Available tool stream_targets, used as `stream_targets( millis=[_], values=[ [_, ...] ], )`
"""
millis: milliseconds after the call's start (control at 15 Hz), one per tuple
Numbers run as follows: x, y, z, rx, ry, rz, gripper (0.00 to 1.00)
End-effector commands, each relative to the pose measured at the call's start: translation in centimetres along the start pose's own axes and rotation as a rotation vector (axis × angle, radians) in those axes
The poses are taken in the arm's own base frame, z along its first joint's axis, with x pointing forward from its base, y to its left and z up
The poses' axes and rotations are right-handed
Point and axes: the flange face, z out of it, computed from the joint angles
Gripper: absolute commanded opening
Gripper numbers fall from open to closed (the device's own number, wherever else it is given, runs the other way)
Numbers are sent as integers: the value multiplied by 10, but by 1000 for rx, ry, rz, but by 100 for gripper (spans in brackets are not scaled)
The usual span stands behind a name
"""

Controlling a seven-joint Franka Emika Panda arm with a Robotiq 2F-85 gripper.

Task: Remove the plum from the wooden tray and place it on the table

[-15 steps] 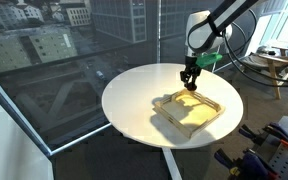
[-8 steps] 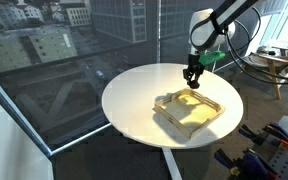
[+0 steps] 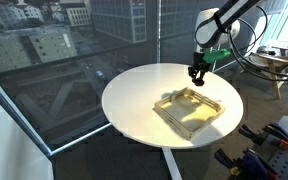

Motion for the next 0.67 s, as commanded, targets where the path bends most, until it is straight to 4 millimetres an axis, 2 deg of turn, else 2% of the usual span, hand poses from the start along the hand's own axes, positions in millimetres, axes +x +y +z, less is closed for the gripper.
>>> stream_targets(
  millis=[0, 600],
  values=[
    [14, 19, -2, -16, -8, 24, 31],
    [34, 63, 12, -33, -14, 108, 31]
  ],
)
